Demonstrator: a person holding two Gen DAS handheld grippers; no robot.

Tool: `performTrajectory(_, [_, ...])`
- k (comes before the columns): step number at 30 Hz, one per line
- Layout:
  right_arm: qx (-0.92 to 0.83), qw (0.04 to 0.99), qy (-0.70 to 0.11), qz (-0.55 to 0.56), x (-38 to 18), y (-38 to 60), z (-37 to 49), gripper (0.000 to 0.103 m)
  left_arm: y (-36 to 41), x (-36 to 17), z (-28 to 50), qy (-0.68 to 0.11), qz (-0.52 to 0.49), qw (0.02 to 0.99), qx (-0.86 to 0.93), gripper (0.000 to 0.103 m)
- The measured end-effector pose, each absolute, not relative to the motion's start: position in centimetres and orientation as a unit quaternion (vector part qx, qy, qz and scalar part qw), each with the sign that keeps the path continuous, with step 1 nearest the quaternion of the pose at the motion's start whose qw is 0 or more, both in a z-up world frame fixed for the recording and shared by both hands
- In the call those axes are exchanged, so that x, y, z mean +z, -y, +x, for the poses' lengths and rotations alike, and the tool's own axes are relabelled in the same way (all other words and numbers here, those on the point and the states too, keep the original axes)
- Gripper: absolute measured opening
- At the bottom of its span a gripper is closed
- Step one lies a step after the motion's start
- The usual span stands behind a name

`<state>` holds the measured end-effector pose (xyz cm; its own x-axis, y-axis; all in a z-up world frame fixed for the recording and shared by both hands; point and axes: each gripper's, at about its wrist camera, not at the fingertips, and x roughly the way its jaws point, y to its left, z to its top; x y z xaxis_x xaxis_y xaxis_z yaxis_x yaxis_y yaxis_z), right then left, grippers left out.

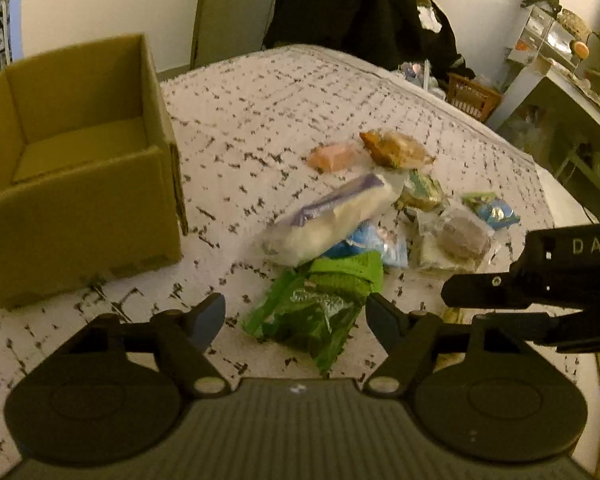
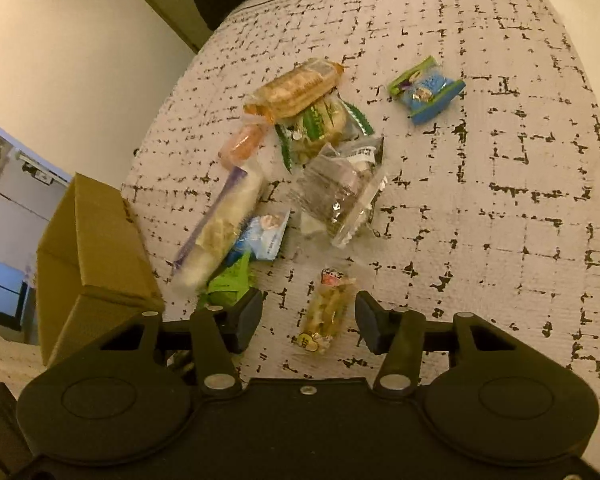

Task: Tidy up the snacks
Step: 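Grasp the green snack bag with the left gripper while the right gripper grasps a small clear snack packet, then carry the green bag and clear packet with both grippers over the cardboard box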

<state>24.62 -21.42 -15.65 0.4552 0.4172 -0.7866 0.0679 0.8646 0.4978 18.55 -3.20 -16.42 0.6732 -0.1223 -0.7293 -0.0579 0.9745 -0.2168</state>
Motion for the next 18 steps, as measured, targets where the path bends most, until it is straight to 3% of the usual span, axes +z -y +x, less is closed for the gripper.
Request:
performTrajectory(6, [0.102, 0.821, -0.524, 0.203, -16.4, 20.6, 24.9, 0.038, 3.5, -17.5, 18.5, -0.408, -0.117, 0.905, -0.021, 0.061])
performTrajectory(9, [0.098, 0.823, -0.526, 0.191, -16.5, 20.4, 25.0, 0.023, 3.5, -17.7, 18.6, -0.405, -0.124, 0.906, -0.023, 0.051])
performTrajectory(13, [0.099, 0.829, -0.519, 0.181, -16.1, 20.4, 24.8, 0.019, 3.4, -17.3, 18.3, -0.402, -0.131, 0.906, -0.025, 0.037])
performTrajectory(18, [0.109, 0.840, -0.499, 0.181, -14.7, 20.4, 24.1, 0.019, 2.7, -16.6, 17.6, -0.405, -0.136, 0.904, -0.009, 0.035])
